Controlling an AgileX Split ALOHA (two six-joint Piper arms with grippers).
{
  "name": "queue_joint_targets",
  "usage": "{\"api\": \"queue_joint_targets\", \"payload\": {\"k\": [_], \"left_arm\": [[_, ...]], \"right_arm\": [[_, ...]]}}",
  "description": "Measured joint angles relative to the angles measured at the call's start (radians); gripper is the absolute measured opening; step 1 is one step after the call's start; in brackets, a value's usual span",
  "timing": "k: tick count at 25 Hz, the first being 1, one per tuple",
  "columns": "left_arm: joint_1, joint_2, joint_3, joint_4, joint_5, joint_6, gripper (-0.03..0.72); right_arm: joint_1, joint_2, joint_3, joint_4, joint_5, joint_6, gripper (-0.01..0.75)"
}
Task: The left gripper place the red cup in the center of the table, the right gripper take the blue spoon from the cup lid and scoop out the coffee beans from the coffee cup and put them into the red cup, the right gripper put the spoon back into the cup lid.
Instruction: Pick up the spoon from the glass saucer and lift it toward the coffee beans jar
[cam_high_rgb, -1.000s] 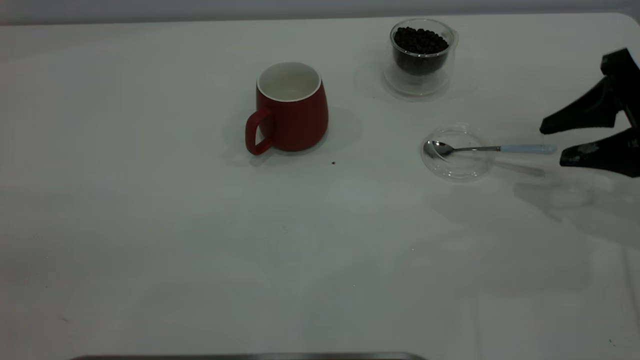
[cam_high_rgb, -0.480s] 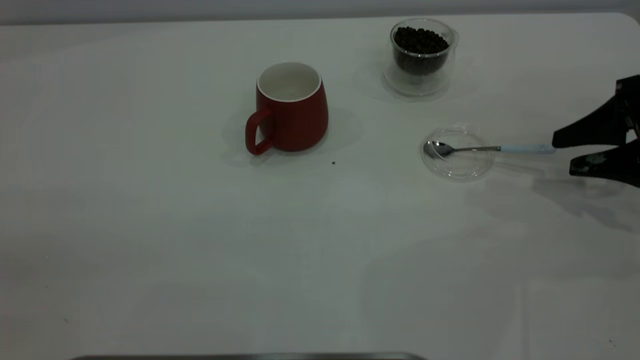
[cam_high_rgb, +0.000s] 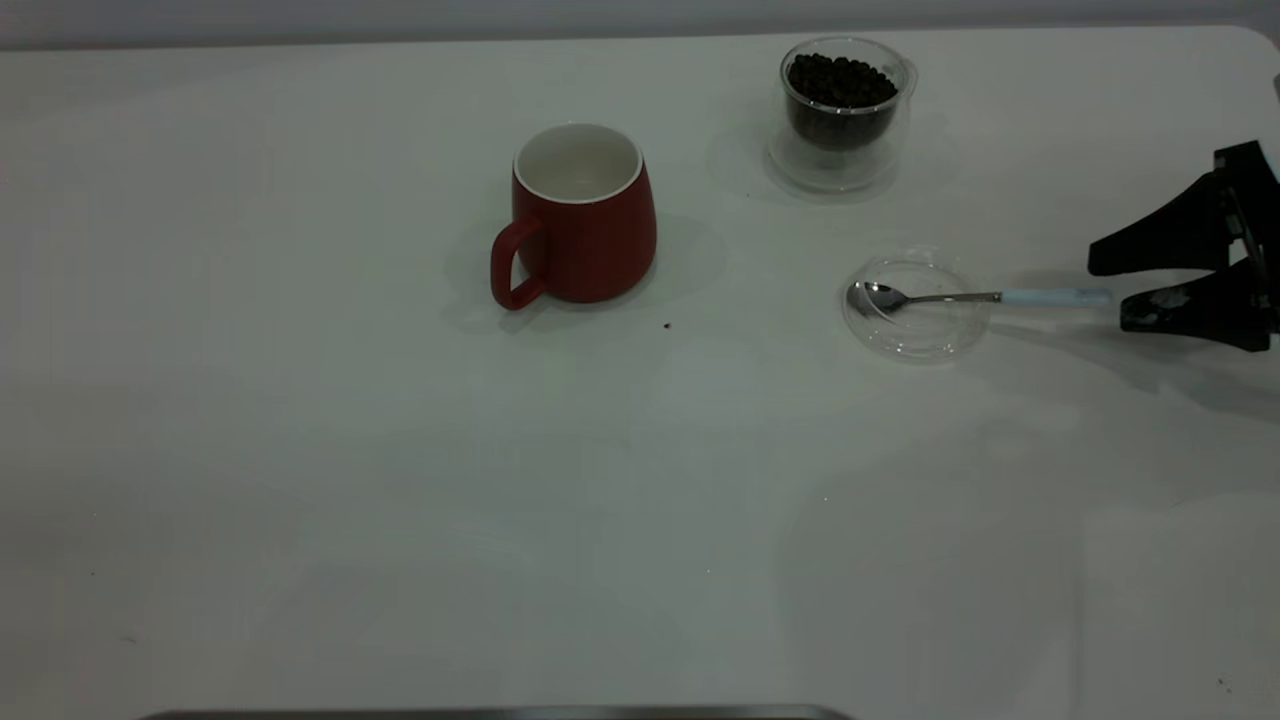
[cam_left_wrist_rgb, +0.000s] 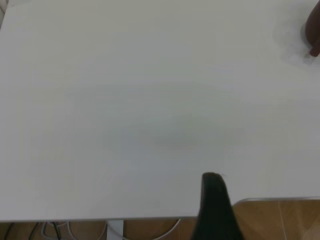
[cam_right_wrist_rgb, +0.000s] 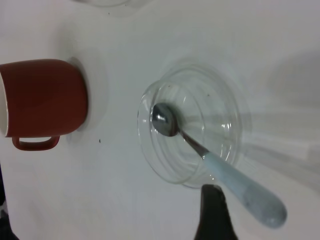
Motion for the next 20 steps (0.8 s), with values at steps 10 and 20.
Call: {"api": "queue_joint_targets", "payload": {"k": [10,20], "left_arm": [[0.000,0.000,0.000,0.000,0.000,0.000,0.586],[0.000,0.000,0.000,0.000,0.000,0.000,0.586]], "right_arm": [[0.007,0.037,-0.033,-0.004,0.047,-0.021,0.564],[0.050,0.037,-0.033,0.017,0.054,-0.030,0.560]]}}
